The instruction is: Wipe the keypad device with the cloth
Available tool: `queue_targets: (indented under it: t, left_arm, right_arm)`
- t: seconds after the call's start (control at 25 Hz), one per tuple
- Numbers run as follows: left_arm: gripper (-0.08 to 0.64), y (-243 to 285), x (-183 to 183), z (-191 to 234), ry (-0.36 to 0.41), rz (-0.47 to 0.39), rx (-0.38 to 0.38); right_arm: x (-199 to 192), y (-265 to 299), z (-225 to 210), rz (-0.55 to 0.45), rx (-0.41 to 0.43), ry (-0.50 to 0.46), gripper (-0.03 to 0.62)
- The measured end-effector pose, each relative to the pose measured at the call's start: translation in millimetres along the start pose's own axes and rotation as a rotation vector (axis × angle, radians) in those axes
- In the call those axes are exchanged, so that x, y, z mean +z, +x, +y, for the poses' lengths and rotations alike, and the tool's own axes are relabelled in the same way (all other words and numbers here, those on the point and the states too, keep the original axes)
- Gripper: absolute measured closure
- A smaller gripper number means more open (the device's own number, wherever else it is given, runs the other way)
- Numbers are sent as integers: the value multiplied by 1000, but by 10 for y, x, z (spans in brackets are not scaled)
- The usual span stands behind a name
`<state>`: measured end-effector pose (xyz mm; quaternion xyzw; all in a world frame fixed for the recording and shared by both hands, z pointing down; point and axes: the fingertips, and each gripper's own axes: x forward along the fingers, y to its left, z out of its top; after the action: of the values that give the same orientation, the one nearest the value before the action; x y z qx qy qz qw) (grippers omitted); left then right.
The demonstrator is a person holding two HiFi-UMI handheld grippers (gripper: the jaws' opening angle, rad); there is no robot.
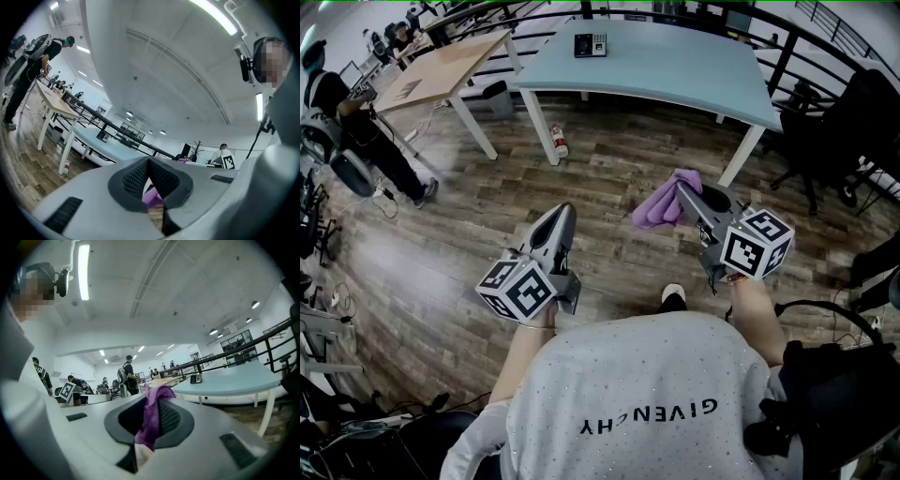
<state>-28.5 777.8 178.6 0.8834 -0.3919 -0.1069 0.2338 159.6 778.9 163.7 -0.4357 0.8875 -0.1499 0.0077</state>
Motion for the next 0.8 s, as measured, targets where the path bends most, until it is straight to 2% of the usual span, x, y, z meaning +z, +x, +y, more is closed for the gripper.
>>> queue_targets:
  t: [0.28,0.56,0.72,0.8]
  left_arm:
    - [560,-44,28,39,2,-1,0]
    - [558,17,-57,220,-42,0,39]
    - [560,212,-82,337,-70,-20,12]
    - [560,400,-21,417,-41,-35,10]
  right_arm:
    - [-27,-13,47,3,-20,-16,556]
    - [-90,75,-71,33,-19,12,555]
    - [-65,262,-310,19,-10,46,554]
    - [-2,436,-517,11,-7,58,555]
